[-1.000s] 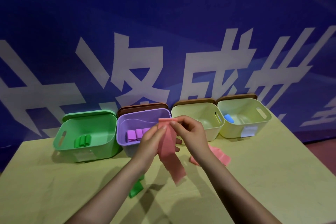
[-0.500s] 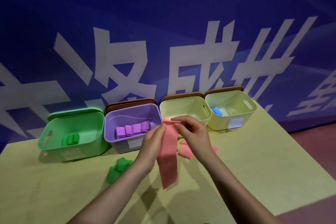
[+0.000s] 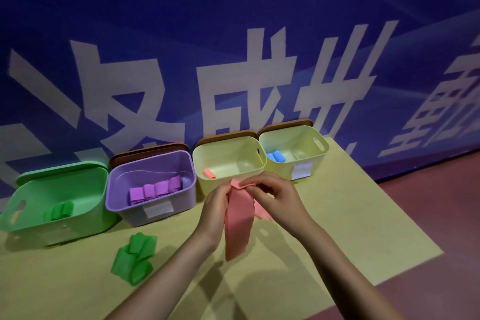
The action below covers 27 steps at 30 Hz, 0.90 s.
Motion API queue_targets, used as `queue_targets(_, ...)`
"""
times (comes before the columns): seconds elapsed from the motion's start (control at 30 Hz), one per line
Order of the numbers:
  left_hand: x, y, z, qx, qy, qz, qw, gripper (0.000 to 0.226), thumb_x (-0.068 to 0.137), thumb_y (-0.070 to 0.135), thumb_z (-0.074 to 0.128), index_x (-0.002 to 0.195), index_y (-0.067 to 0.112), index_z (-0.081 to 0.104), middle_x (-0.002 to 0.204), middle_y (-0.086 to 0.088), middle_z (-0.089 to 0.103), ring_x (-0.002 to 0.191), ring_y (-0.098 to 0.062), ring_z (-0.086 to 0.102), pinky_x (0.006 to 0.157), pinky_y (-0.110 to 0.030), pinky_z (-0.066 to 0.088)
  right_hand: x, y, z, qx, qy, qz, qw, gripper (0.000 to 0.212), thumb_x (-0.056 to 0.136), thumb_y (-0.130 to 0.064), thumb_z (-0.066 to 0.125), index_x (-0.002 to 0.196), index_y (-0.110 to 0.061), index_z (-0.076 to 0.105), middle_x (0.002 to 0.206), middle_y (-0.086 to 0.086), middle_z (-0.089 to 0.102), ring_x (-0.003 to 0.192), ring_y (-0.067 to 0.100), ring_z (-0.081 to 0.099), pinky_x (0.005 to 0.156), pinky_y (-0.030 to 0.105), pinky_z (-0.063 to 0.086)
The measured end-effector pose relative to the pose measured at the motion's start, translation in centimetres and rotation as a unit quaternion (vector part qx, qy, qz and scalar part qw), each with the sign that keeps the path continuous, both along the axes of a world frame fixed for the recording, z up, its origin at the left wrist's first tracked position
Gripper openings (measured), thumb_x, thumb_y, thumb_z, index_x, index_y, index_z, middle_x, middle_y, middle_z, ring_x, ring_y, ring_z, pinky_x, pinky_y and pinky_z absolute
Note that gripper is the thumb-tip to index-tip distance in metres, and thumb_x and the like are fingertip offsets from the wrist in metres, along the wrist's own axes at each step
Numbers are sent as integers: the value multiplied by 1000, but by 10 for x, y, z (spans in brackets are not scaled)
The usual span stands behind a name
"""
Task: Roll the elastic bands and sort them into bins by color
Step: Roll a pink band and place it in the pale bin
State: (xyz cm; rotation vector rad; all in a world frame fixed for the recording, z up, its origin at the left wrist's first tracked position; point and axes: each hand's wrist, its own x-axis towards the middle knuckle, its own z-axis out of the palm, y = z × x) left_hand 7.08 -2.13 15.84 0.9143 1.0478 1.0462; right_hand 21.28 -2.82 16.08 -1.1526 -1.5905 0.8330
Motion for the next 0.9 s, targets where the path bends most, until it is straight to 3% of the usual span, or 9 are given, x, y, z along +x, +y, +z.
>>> queue_targets(0.1, 26, -1, -3, 2, 5, -29, 1000, 61, 79, 51, 49, 108, -2, 62, 112, -28, 63, 98, -28, 59, 95, -51, 43, 29, -6, -2, -3, -26, -10, 1000, 20, 87, -3, 65, 95, -18, 77, 85, -7, 69, 77, 7, 62, 71, 15, 44)
queue_targets(0.2, 49, -3, -12, 49, 53, -32, 997, 32, 99, 29, 45, 86, 11, 68, 84, -10, 65, 86, -19, 57, 78, -35, 42, 58, -10, -4, 8, -70, -14, 997, 19, 88, -14, 63, 99, -23, 76, 85, -5, 69, 82, 11, 63, 74, 26, 51)
queue_targets(0.27, 64, -4, -14, 66, 74, -39, 994, 32, 100, 19, 43, 80, 18, 68, 78, 1, 66, 81, -12, 58, 74, -28, 41, 76, -13, -6, -6, -78, -3, 997, 21, 90, -22, 59, 103, -24, 75, 86, -3, 69, 85, 13, 63, 77, 28, 51)
queue_targets(0.33, 73, -5, -13, 87, 86, -45, 991, 33, 101, 15, 42, 81, 18, 68, 75, 8, 70, 76, -4, 61, 72, -20, 44, 85, -16, -6, -38, -45, 4, 998, 25, 92, -30, 55, 106, -24, 74, 85, -4, 69, 83, 11, 62, 76, 27, 51)
queue_targets(0.4, 82, -6, -13, 115, 100, -54, 987, 34, 101, 11, 39, 82, 15, 67, 72, 12, 71, 71, 2, 62, 67, -13, 46, 89, -17, -9, -80, 30, -23, 996, 24, 92, -25, 58, 110, -18, 72, 80, -4, 68, 74, 8, 62, 73, 22, 50)
queue_targets(0.5, 91, -4, -15, 139, 128, -67, 980, 35, 102, 9, 36, 83, 11, 65, 66, 11, 69, 65, 3, 61, 62, -12, 44, 91, -14, -15, -142, 99, -62, 983, 21, 89, -10, 64, 109, -9, 70, 69, -3, 64, 63, 6, 59, 68, 18, 48)
queue_targets(0.67, 97, 6, -36, 147, 196, -81, 966, 31, 101, 17, 42, 86, 15, 69, 74, 4, 65, 74, -9, 55, 69, -25, 41, 100, -9, -27, -156, 82, -61, 982, 4, 83, -13, 72, 83, -9, 73, 67, -5, 67, 63, 4, 58, 64, 19, 45)
queue_targets(0.8, 93, 10, -38, 130, 205, -87, 966, 30, 100, 19, 44, 86, 19, 71, 74, 9, 65, 72, -1, 56, 67, -17, 40, 101, -1, -28, -171, 68, -44, 982, 10, 83, -15, 73, 79, -7, 70, 63, -7, 63, 58, 3, 54, 60, 17, 43)
queue_targets(0.9, 87, 16, -41, 117, 194, -69, 972, 29, 99, 19, 47, 84, 24, 71, 74, 11, 67, 73, -2, 58, 68, -21, 42, 96, 11, -29, -190, 56, -13, 980, 8, 84, -16, 72, 79, -9, 69, 59, -11, 61, 57, 2, 53, 60, 16, 42)
